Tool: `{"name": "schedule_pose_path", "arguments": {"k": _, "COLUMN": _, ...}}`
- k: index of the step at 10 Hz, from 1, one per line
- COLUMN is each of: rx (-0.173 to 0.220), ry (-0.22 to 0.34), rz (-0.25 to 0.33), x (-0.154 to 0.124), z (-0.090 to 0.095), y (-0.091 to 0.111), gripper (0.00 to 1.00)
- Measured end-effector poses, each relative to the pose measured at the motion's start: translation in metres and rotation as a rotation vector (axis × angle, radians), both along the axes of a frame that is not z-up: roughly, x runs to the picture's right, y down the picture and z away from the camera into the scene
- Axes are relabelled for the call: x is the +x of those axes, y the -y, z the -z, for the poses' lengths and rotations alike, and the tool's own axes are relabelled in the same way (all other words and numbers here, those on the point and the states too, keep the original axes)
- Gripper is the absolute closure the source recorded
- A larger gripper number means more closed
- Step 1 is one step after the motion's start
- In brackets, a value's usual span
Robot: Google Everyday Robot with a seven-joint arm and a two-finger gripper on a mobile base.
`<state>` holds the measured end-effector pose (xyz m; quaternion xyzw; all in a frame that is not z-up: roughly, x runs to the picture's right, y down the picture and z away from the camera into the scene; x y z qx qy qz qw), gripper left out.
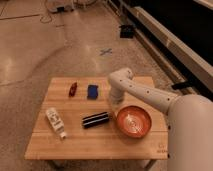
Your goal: Push the eraser across the table
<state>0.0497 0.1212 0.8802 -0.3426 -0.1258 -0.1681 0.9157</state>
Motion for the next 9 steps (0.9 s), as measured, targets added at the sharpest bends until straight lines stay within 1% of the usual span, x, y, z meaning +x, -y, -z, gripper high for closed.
{"name": "schedule_pose_path", "arguments": {"k": 1, "rx": -0.006, "ry": 0.000, "rz": 0.002, "x": 0.003, "z": 0.006, "y": -0.005, "gripper": 0.99}}
{"name": "schedule_pose_path", "arguments": {"k": 3, "rx": -0.025, "ry": 0.021, "rz": 0.020, "x": -0.003, "z": 0.017, "y": -0.017, "gripper": 0.99}}
{"name": "schedule_pose_path", "arguments": {"k": 4, "rx": -0.026, "ry": 0.026, "rz": 0.023, "x": -0.004, "z": 0.019, "y": -0.022, "gripper": 0.99}}
{"name": "schedule_pose_path", "arguments": {"k": 7, "rx": -0.027, "ry": 0.028, "rz": 0.031, "x": -0.012, "z": 0.014, "y": -0.033, "gripper": 0.99}}
{"name": "schedule_pose_path", "arguments": {"k": 9, "rx": -0.024, "ry": 0.018, "rz": 0.028, "x": -0.012, "z": 0.008, "y": -0.039, "gripper": 0.99}}
